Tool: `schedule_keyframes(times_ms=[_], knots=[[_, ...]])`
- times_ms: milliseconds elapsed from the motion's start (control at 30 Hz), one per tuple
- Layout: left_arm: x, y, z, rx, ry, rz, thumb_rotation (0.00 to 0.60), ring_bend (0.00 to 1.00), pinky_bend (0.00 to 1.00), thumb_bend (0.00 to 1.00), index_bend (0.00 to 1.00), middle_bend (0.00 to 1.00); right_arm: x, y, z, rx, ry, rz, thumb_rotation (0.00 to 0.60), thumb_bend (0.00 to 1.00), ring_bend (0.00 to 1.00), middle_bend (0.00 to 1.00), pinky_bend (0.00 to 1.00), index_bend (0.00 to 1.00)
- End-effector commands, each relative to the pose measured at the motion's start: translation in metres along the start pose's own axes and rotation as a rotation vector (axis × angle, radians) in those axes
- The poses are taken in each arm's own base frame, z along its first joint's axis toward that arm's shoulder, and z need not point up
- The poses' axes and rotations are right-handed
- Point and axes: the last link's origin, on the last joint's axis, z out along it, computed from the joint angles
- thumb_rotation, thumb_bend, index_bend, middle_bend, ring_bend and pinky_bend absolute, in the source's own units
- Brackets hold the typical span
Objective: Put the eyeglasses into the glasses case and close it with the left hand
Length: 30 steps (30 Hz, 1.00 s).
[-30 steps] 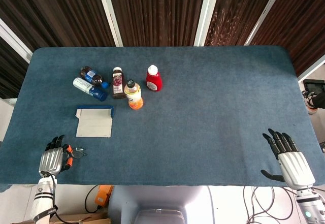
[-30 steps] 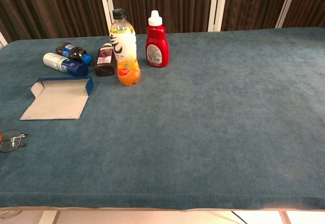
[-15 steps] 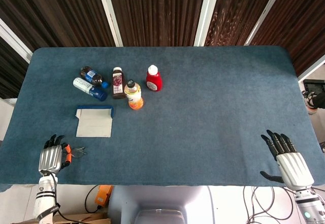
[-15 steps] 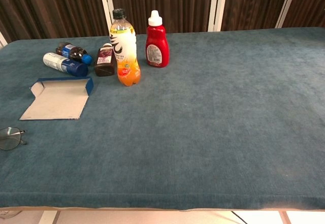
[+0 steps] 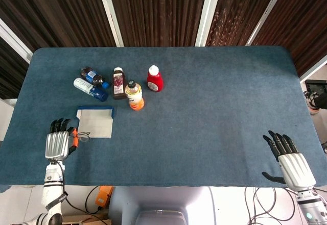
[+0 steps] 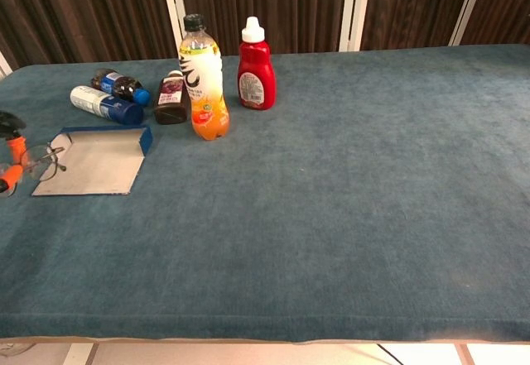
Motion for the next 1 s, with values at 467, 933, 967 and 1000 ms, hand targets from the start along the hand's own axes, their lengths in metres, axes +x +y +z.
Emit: schedule_keyframes(times_ms=[467, 933, 967, 1000], knots=[[-0.014, 0.066, 0.076, -0.148, 0.078, 0.187, 0.6, 0.06, 0.08, 0.49, 0.66, 0.14, 0.003, 0.01, 0.007, -0.048, -0.002, 0.004, 0.6, 0.15, 0.0, 0.0, 0.0, 0.0], [-0.034, 0.056, 0.095, -0.078, 0.02, 0.23, 0.6, 0.06, 0.08, 0.48, 0.66, 0.14, 0.008, 0.015, 0.006, -0.065, 0.014, 0.017, 0.6, 0.15, 0.0, 0.0, 0.0, 0.0], [-0.034, 0.056, 0.096, -0.074, 0.022, 0.236, 0.6, 0.06, 0.08, 0.47, 0.66, 0.14, 0.008, 0.015, 0.006, -0.064, 0.014, 0.018, 0.6, 0.15, 0.0, 0.0, 0.0, 0.0], [-0.034, 0.055, 0.097, -0.069, 0.024, 0.244, 0.6, 0.06, 0.08, 0.47, 0.66, 0.14, 0.008, 0.015, 0.006, -0.062, 0.014, 0.019, 0.6, 0.15, 0.0, 0.0, 0.0, 0.0]])
